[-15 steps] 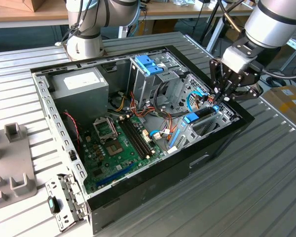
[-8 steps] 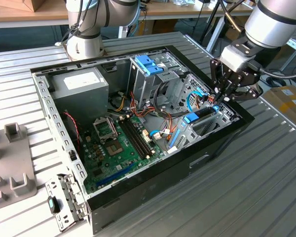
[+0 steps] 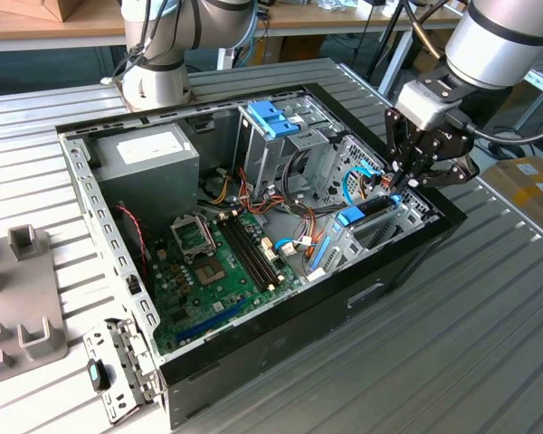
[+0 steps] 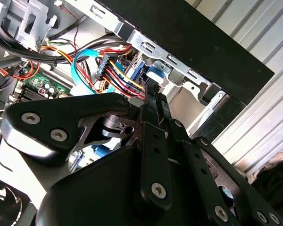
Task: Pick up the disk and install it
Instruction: 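Insert the first disk wire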
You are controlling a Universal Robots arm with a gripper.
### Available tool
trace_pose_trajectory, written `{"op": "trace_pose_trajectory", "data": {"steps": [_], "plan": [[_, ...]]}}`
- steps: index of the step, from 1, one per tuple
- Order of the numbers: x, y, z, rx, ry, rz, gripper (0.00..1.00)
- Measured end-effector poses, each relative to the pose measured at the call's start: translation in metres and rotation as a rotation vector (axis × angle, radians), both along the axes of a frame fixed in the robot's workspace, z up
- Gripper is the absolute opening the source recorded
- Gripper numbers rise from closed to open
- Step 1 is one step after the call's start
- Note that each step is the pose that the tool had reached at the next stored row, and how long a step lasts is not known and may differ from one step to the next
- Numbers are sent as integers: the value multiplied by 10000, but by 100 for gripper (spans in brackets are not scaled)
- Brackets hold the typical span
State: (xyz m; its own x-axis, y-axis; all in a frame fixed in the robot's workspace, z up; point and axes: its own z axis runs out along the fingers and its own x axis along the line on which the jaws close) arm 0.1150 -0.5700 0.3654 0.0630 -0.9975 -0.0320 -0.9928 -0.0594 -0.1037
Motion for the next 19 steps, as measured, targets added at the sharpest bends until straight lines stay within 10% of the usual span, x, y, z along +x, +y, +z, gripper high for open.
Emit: {"op": "trace_pose_trajectory", "data": {"steps": [19], "plan": [[-48, 137, -75, -1, 0, -1029, 17]]}}
